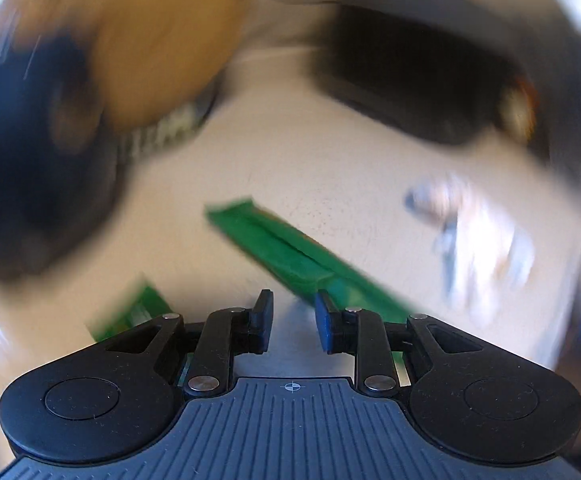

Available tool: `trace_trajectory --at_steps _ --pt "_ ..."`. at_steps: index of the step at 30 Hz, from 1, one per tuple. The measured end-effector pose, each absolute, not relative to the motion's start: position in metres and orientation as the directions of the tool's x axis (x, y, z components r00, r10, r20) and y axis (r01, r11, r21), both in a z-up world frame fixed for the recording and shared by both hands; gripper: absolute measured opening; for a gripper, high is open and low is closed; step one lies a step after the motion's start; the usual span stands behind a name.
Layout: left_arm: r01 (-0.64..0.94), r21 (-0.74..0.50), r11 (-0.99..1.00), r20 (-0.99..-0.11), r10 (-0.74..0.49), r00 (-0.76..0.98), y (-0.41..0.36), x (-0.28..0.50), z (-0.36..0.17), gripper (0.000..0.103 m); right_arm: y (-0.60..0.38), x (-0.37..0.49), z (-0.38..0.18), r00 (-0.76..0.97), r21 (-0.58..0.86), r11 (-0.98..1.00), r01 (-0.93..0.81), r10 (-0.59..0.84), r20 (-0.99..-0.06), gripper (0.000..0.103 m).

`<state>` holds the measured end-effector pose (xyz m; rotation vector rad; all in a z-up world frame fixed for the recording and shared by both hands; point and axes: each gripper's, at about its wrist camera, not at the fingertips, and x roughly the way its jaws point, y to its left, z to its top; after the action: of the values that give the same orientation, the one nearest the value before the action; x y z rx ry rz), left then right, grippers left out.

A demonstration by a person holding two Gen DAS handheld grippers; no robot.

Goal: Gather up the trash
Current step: 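Grasp the long green packet with the left gripper and lift it, then grasp the garlic bulb with the right gripper while the left holds the packet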

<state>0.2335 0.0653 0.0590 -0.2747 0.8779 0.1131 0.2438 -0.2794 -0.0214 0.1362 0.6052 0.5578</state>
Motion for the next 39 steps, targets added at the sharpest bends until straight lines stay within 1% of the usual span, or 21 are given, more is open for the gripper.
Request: trace_trajectory --at_steps 1,2,3,6,9,12,13,15,17,19,21,24,26,28,31,33,34,35,36,37,39 --pt "-0.274 -0.302 0.913 -0.779 -0.071 0.624 0.077 0.239 0.056 0.027 -0.284 0.243 -0.024 0.688 0.303 0.842 -0.446 0.539 -0.486 0.075" --pt "-0.313 -0.36 0.879 -0.78 -0.099 0.618 0.084 0.243 0.054 0.027 -0.289 0.241 -0.026 0.697 0.328 0.84 -0.432 0.542 -0.469 0.076" --pt "-0.342 -0.389 0.856 -0.782 -0.111 0.613 0.086 0.247 0.052 0.027 -0.295 0.238 -0.03 0.709 0.348 0.84 -0.416 0.54 -0.454 0.078" --pt "-0.364 -0.413 0.835 -0.788 -0.127 0.602 0.08 0.259 0.05 0.027 -0.313 0.233 -0.042 0.74 0.391 0.846 -0.363 0.517 -0.43 0.08" --pt "-0.35 -0.371 0.86 -0.812 -0.118 0.572 0.06 0.274 0.051 0.027 -0.328 0.232 -0.055 0.759 0.413 0.856 -0.31 0.484 -0.435 0.08" --pt "-0.317 -0.309 0.897 -0.83 -0.091 0.551 0.038 0.286 0.051 0.028 -0.337 0.237 -0.061 0.769 0.41 0.874 -0.262 0.445 -0.458 0.08" --pt "-0.303 -0.276 0.912 -0.835 -0.072 0.545 0.029 0.291 0.05 0.028 -0.339 0.236 -0.06 0.781 0.404 0.879 -0.253 0.432 -0.451 0.08" --pt "-0.281 -0.178 0.943 -0.85 -0.003 0.528 0.015 0.298 0.047 0.035 -0.339 0.233 -0.058 0.798 0.376 0.892 -0.25 0.41 -0.442 0.081" --pt "-0.236 -0.056 0.97 -0.844 0.08 0.53 -0.001 0.301 0.044 0.044 -0.336 0.23 -0.056 0.815 0.33 0.91 -0.25 0.381 -0.435 0.083" --pt "-0.192 0.039 0.981 -0.829 0.139 0.542 -0.014 0.302 0.044 0.046 -0.332 0.227 -0.055 0.835 0.28 0.931 -0.235 0.34 -0.433 0.085" --pt "-0.17 0.092 0.981 -0.825 0.171 0.539 -0.022 0.304 0.044 0.046 -0.328 0.224 -0.056 0.847 0.238 0.946 -0.221 0.307 -0.434 0.087" --pt "-0.179 0.089 0.98 -0.827 0.173 0.535 -0.024 0.308 0.044 0.048 -0.321 0.224 -0.061 0.854 0.198 0.958 -0.208 0.276 -0.441 0.089" --pt "-0.178 0.051 0.983 -0.834 0.14 0.534 -0.02 0.308 0.041 0.057 -0.317 0.226 -0.062 0.847 0.198 0.958 -0.21 0.279 -0.452 0.089" --pt "-0.173 0.01 0.985 -0.836 0.103 0.539 -0.014 0.308 0.036 0.062 -0.314 0.227 -0.06 0.84 0.209 0.949 -0.236 0.307 -0.447 0.089" --pt "-0.111 0.024 0.994 -0.816 0.083 0.572 -0.017 0.303 0.033 0.062 -0.304 0.235 -0.045 0.842 0.187 0.941 -0.283 0.337 -0.421 0.089" --pt "-0.082 0.005 0.997 -0.8 0.053 0.597 -0.014 0.298 0.032 0.058 -0.292 0.245 -0.028 0.844 0.154 0.932 -0.329 0.363 -0.394 0.091" --pt "-0.058 -0.014 0.998 -0.79 0.025 0.613 -0.012 0.295 0.033 0.052 -0.285 0.253 -0.019 0.84 0.137 0.925 -0.355 0.38 -0.388 0.092" --pt "-0.025 -0.048 0.999 -0.78 -0.022 0.625 -0.01 0.29 0.034 0.042 -0.275 0.262 -0.011 0.835 0.121 0.919 -0.376 0.392 -0.386 0.093" --pt "0.004 -0.081 0.997 -0.763 -0.064 0.644 -0.006 0.284 0.036 0.026 -0.265 0.272 -0.004 0.828 0.11 0.912 -0.395 0.405 -0.387 0.094" --pt "0.024 -0.093 0.995 -0.742 -0.085 0.665 -0.002 0.277 0.04 0.017 -0.253 0.284 0.002 0.814 0.103 0.902 -0.418 0.423 -0.397 0.094" --pt "0.056 -0.127 0.99 -0.722 -0.131 0.679 0.007 0.262 0.046 0.015 -0.227 0.31 0.008 0.77 0.114 0.881 -0.458 0.458 -0.444 0.095"
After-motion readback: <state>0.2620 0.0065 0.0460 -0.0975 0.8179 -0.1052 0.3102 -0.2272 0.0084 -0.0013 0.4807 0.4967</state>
